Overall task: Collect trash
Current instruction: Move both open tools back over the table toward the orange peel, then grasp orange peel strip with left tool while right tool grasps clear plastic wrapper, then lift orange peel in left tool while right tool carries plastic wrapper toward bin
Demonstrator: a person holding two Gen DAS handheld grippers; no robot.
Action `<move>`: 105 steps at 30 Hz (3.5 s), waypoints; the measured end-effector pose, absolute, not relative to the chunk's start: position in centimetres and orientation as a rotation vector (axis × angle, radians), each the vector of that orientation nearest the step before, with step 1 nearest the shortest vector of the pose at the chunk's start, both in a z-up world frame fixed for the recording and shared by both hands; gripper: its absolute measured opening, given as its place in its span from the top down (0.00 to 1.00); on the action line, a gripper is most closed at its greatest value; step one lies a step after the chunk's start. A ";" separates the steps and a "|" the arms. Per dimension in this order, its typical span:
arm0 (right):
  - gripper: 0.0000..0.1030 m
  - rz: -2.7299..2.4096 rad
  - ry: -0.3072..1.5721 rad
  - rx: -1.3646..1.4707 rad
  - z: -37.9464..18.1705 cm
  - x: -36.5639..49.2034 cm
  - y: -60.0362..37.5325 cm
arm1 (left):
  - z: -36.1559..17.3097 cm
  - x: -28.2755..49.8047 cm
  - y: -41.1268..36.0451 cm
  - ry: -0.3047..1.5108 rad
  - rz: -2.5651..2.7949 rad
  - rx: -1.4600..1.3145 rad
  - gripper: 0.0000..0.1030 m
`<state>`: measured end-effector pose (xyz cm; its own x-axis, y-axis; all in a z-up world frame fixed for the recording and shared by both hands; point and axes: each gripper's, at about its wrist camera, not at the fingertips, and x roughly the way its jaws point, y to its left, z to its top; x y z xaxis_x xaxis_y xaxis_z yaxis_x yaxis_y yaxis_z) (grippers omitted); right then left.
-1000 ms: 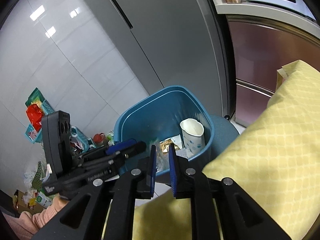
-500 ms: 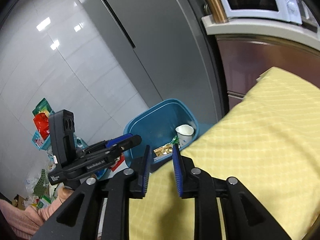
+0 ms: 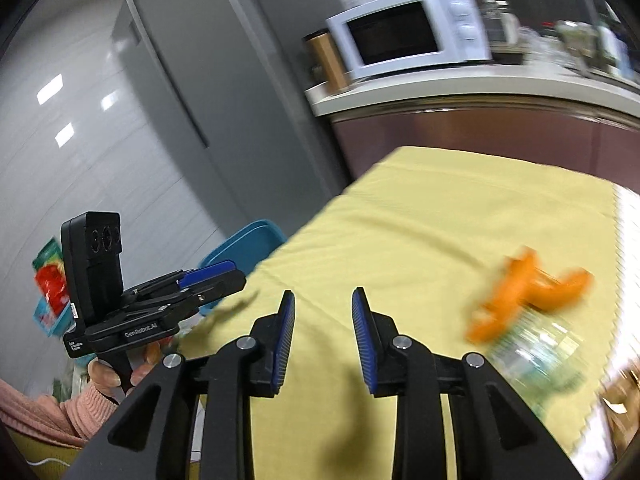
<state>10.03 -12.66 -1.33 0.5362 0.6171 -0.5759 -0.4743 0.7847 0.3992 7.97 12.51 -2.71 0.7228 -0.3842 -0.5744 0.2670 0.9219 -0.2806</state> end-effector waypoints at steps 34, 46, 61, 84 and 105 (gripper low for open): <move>0.63 0.465 0.785 0.358 -5.5 11.8 -25.4 | -4.6 16.4 -8.0 0.828 -0.613 0.046 0.63; 0.66 0.537 0.835 0.270 -5.8 11.5 -24.0 | -5.2 17.8 -8.7 0.874 -0.659 0.020 0.81; 0.95 0.621 0.817 0.261 -5.6 9.5 -22.6 | -4.0 14.6 -5.6 0.807 -0.614 0.006 0.87; 0.95 0.653 0.834 0.320 -6.3 9.4 -20.8 | -4.2 11.7 -2.2 0.785 -0.573 0.060 0.76; 0.96 0.628 0.809 0.349 -6.1 9.5 -21.6 | -5.6 13.6 -3.4 0.861 -0.555 0.130 0.90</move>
